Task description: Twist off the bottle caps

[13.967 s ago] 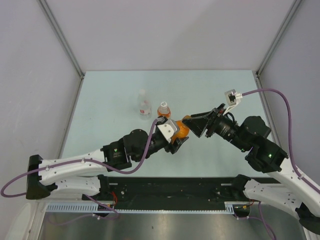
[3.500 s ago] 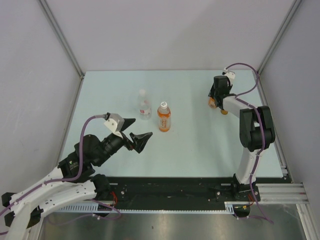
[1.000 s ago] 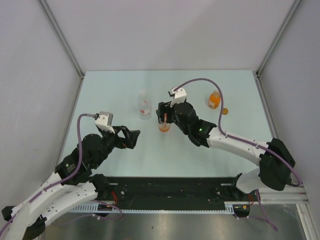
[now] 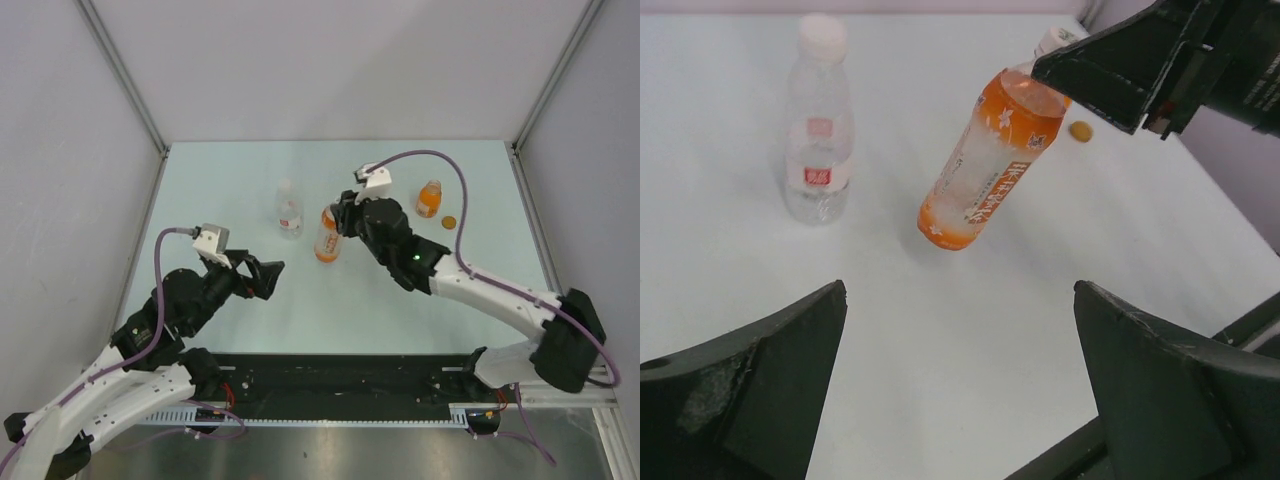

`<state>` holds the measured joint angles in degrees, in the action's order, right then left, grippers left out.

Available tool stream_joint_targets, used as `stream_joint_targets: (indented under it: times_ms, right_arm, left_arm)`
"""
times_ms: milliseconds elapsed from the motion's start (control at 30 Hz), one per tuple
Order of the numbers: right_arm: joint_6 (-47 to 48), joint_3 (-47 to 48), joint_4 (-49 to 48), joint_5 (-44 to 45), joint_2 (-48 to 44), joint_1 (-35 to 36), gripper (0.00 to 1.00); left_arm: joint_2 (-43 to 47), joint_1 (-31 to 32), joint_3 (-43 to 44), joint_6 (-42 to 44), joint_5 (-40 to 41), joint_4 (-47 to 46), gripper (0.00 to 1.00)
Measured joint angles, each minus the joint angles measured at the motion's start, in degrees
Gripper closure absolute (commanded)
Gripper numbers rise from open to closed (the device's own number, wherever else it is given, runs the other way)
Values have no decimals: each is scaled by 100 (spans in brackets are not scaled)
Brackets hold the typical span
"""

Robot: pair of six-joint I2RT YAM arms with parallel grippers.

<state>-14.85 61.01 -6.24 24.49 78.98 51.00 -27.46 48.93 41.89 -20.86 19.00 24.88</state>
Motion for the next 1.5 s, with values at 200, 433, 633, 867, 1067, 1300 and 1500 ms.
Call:
stream_joint_targets:
  times_ms: [200, 433, 633, 867, 1067, 1300, 1500]
  right_arm:
    - [-573, -498, 175, -306, -1982, -177, 100]
    - [-1325, -1071, 332, -1353, -3379, -516, 100]
    - [-1921, -1307, 544, -2531, -3936, -918, 100]
    - [-2256, -1364, 463, -3519, -4253, -1139, 100]
    - [-2400, -1412, 11, -4205, -4111, -1128, 100]
    - [-2450, -1451, -376, -4500, -3834, -946, 100]
    - [-2444, -1473, -619, -4553, -3764, -774, 100]
  left_arm:
    - [42, 2, -339, 446, -833, -1276, 0]
    - [-1073, 0, 573, 754, -1733, -1740, 0]
    - [-1729, -15, 817, 935, -3633, -2483, 0]
    - [-2253, -166, 1038, 874, -5071, -2846, 0]
    - [-2435, -264, 1038, 730, -5593, -3097, 0]
    - [-2649, -271, 1003, 627, -5899, -3263, 0]
    - [-2699, -275, 800, 522, -6089, -3381, 0]
